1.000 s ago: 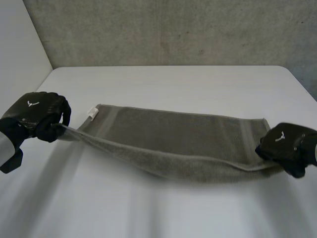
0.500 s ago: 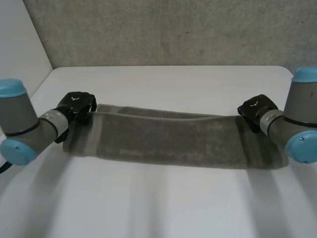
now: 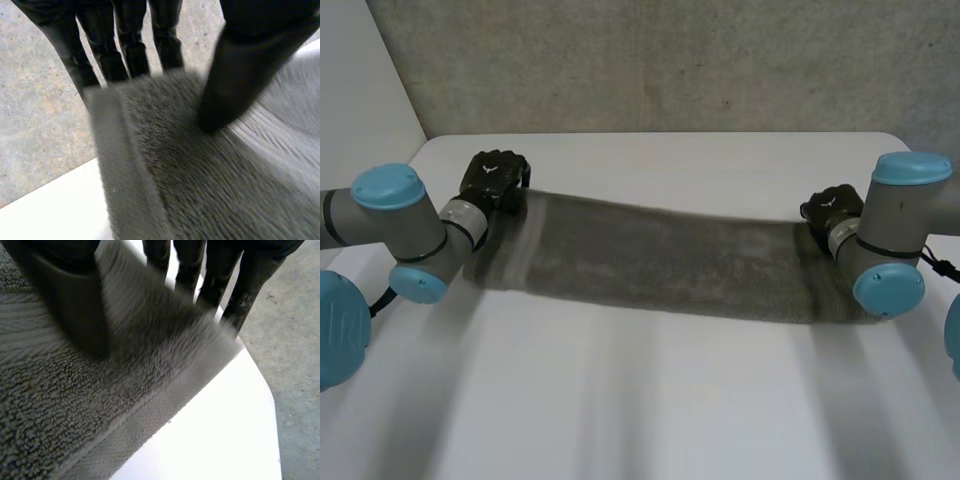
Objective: Fold the towel.
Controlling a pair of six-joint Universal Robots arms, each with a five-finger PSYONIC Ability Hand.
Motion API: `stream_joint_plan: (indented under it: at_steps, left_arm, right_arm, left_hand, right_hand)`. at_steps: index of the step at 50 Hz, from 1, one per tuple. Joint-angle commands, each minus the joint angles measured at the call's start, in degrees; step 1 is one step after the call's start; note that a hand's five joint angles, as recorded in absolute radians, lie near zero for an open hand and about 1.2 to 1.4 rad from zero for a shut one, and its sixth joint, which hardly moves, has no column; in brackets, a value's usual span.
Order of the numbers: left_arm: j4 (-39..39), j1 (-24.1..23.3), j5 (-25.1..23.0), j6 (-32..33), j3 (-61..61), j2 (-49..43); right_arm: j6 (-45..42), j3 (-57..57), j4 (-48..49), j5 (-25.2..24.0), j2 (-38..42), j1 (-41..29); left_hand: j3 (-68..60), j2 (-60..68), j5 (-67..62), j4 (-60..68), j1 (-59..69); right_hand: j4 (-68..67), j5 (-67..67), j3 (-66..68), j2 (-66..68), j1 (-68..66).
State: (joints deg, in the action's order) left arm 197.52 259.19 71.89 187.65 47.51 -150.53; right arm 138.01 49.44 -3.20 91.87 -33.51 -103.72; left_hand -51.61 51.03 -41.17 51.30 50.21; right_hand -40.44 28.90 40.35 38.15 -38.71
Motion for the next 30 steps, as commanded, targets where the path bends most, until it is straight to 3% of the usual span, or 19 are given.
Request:
stream_joint_plan:
  at_steps: [1, 7, 12, 14, 16, 19, 23, 30]
  left_arm:
    - [1.29, -0.53, 0.26, -2.81, 2.67, 0.85]
    - [1.47, -0.36, 0.18, -2.99, 8.2, 6.28]
    - [1.55, 0.43, 0.26, -2.9, 14.96, 13.39]
    - [1.55, 0.61, 0.35, -2.9, 17.42, 16.12]
    - [1.47, 0.88, 0.44, -2.9, 20.17, 19.04]
    - [1.55, 1.32, 1.41, -2.82, 25.62, 25.55]
    - [1.55, 1.4, 3.33, -2.55, 32.28, 33.52]
    - [0.94, 2.1, 7.2, -2.64, 38.79, 39.16]
  right_arm:
    - [2.95, 0.3, -0.05, 1.65, -0.67, -0.08]
    - [9.91, 2.68, 0.13, 1.3, -7.01, 0.09]
    - [14.83, 10.39, 0.66, -0.81, -19.46, 0.62]
    - [14.83, 10.41, 0.66, -0.81, -19.49, 0.62]
    - [14.57, 17.23, 0.22, -2.74, -26.84, 0.79]
    - [12.73, 22.87, -0.57, -5.11, -31.42, 0.88]
    - [9.31, 27.62, -3.37, -6.08, -33.63, 0.88]
    - [5.34, 35.2, -8.22, -5.82, -33.82, 1.41]
  left_hand:
    - [41.39, -40.81, 40.95, -41.08, -39.99]
    - [41.4, -40.81, 40.96, -41.08, -39.99]
    - [41.4, -40.81, 40.96, -41.08, -39.99]
    - [41.4, -40.81, 40.96, -41.08, -39.99]
    - [41.4, -40.81, 40.96, -41.08, -39.99]
    - [41.4, -40.81, 40.96, -41.08, -39.99]
    - [41.4, -40.81, 40.96, -41.08, -39.99]
    - [41.4, -40.81, 40.96, -41.08, -39.99]
  right_hand:
    - [30.44, -28.9, -30.35, -28.15, 28.71]
    - [30.44, -28.9, -30.35, -28.15, 28.71]
    - [30.44, -28.9, -30.35, -28.15, 28.71]
    - [30.44, -28.9, -30.35, -28.15, 28.71]
    - [30.44, -28.9, -30.35, -28.15, 28.71]
    - [30.44, -28.9, -30.35, -28.15, 28.71]
    - [30.44, -28.9, -30.35, -28.15, 28.71]
    - [30.44, -28.9, -30.35, -28.15, 28.71]
